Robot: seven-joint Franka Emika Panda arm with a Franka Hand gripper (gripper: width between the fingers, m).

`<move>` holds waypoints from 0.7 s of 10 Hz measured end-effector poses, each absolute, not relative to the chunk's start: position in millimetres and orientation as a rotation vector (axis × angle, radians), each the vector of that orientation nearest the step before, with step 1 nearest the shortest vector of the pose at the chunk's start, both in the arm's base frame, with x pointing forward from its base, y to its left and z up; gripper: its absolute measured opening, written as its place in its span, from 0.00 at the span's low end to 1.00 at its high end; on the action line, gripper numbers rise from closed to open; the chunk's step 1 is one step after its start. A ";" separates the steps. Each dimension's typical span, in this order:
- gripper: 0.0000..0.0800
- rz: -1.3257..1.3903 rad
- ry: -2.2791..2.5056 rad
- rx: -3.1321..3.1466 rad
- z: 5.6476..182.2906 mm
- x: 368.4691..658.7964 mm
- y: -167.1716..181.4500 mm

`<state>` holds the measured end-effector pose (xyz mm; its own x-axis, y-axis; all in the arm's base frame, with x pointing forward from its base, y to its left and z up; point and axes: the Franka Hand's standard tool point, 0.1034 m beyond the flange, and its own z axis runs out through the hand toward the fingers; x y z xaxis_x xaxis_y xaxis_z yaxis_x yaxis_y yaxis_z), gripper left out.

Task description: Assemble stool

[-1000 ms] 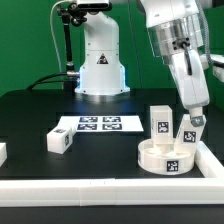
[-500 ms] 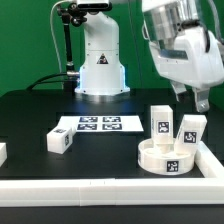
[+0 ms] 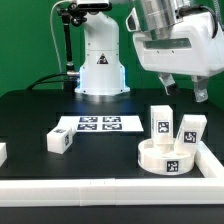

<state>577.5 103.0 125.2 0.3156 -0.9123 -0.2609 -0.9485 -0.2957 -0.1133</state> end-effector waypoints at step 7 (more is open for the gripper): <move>0.81 0.136 1.158 -2.678 119.0 563.4 9.6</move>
Offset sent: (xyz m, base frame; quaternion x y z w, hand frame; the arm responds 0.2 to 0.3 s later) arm -0.0177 -0.0538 -0.0002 -0.0235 0.0097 -0.1854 0.9823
